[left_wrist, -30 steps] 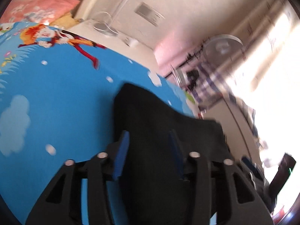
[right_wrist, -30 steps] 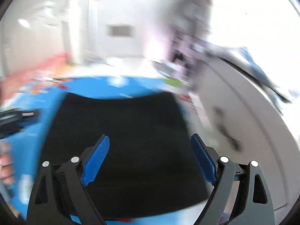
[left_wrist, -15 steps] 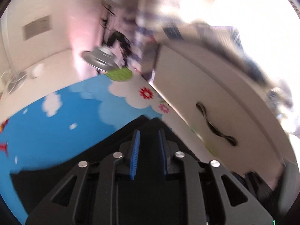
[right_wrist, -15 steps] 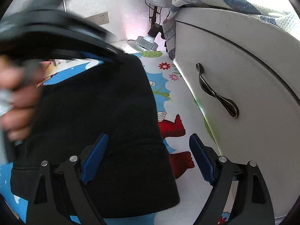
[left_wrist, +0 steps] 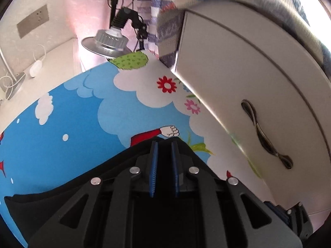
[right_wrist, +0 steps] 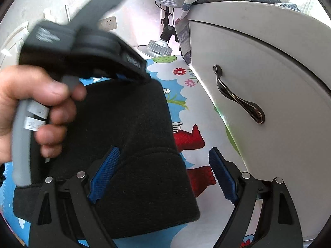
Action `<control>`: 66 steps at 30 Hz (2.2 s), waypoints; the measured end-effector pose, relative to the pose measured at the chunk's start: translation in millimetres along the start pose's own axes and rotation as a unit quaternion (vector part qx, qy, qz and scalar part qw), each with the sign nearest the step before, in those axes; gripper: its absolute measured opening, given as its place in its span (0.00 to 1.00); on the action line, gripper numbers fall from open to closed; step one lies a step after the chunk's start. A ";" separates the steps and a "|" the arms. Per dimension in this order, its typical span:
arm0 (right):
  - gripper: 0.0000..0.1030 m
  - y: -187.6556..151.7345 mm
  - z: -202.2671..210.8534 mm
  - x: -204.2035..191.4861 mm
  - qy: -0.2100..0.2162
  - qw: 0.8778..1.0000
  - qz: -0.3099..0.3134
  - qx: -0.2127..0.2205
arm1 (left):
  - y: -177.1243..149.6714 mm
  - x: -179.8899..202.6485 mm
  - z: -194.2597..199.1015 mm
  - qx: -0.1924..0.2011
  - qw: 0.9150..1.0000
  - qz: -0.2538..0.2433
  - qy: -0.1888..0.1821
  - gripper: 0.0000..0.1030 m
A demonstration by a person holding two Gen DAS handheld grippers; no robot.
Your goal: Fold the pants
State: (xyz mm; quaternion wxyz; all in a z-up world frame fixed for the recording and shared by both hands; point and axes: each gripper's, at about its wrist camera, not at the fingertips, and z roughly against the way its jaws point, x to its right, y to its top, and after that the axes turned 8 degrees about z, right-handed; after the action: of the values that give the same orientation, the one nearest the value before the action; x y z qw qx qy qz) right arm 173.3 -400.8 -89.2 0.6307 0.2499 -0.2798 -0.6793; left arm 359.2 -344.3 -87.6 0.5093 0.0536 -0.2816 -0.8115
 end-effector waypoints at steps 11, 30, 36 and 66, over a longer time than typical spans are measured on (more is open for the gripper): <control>0.80 1.4 0.1 -3.1 -0.007 1.000 0.001 0.000 | -113.7 -48.3 112.9 0.091 0.986 0.138 -0.015 0.13; 0.84 0.1 1.4 -6.5 -0.019 1.000 0.005 0.004 | -167.6 -40.8 153.1 0.162 0.972 0.099 0.142 0.98; 0.85 -0.3 4.0 -9.0 -0.030 1.000 0.006 0.007 | -184.4 -44.9 158.5 0.168 0.972 0.048 0.155 0.98; 0.96 12.5 14.9 -86.6 -0.088 0.987 0.132 -0.019 | -221.9 -106.6 157.4 0.136 0.971 0.149 0.126 0.98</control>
State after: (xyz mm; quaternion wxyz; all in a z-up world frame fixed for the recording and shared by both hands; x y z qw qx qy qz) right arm 178.8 -314.1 -71.0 0.6923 0.1378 -0.3516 -0.6149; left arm 174.3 -118.0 -90.8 0.6440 0.1819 -0.3276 -0.6670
